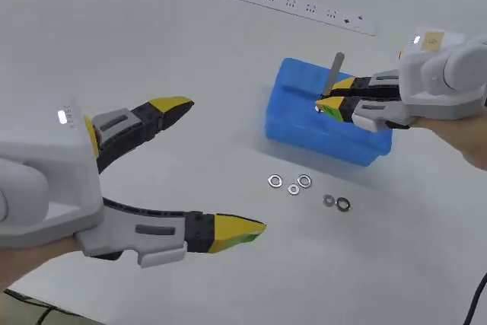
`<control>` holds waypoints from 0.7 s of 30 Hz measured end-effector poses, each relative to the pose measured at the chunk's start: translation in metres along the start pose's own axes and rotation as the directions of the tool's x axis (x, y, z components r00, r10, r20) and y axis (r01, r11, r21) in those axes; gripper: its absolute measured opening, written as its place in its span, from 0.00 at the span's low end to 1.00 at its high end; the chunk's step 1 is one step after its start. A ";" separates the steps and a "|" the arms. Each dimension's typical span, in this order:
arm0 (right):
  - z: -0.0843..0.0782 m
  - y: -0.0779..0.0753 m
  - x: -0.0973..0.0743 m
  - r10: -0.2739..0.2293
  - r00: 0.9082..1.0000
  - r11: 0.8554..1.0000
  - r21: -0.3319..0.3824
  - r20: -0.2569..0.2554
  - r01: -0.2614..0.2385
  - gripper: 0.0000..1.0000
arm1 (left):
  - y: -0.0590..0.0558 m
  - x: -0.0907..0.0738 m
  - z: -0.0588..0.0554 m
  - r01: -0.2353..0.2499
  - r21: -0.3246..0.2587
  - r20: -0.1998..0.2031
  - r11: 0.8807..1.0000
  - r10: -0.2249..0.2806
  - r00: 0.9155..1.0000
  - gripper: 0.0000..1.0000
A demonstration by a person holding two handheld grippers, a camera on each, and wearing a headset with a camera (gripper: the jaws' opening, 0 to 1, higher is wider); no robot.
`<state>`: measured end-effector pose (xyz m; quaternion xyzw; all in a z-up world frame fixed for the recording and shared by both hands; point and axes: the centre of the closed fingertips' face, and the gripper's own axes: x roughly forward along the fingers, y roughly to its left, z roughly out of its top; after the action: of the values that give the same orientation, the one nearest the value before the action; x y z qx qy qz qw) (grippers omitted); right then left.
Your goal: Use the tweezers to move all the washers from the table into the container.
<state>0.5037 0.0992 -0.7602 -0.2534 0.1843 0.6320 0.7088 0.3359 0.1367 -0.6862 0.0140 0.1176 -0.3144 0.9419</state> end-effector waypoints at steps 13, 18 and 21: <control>-0.003 0.003 0.004 0.006 1.000 1.000 -0.011 0.003 -0.006 0.09 | -0.011 0.006 -0.006 0.040 -0.026 -0.018 0.999 -0.040 0.999 0.98; -0.009 0.004 0.005 0.000 1.000 1.000 0.005 -0.002 0.000 0.09 | -0.009 0.006 -0.007 0.029 -0.019 -0.026 0.999 -0.029 0.999 0.98; -0.010 0.004 0.005 -0.002 1.000 1.000 0.011 0.004 0.002 0.10 | -0.012 0.005 -0.009 0.035 -0.016 -0.033 0.999 -0.035 0.999 0.98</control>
<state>0.5013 0.0978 -0.7714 -0.2485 0.1859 0.6308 0.7112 0.3312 0.1253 -0.6956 0.0101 0.1358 -0.3298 0.9342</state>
